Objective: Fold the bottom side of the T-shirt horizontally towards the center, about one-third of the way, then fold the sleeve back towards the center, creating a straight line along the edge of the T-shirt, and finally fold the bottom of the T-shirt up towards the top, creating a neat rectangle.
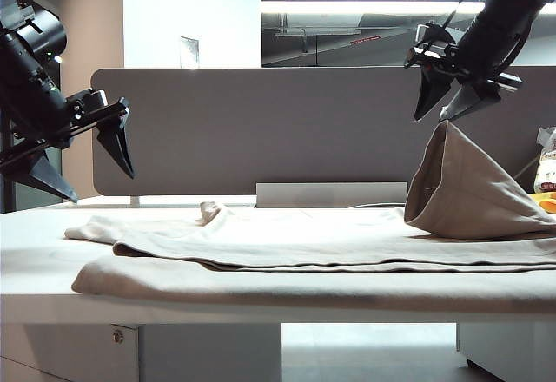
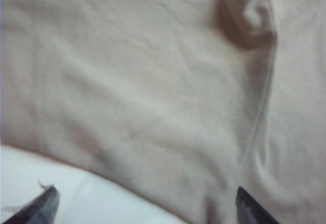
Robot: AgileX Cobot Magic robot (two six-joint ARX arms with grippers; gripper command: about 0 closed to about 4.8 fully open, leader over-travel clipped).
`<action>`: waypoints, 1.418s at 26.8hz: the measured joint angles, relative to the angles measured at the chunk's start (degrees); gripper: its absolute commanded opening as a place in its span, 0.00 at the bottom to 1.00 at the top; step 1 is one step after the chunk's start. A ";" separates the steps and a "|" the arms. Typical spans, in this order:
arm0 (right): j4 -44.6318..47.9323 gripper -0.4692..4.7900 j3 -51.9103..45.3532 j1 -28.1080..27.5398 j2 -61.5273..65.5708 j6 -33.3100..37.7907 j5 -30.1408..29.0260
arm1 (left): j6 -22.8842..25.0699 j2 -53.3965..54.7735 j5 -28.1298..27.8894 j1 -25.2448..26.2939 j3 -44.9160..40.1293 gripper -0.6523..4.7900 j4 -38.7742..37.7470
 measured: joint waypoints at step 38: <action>-0.28 0.17 0.00 1.75 0.48 -5.70 0.66 | -0.11 0.15 -0.92 -0.13 -0.02 0.91 1.66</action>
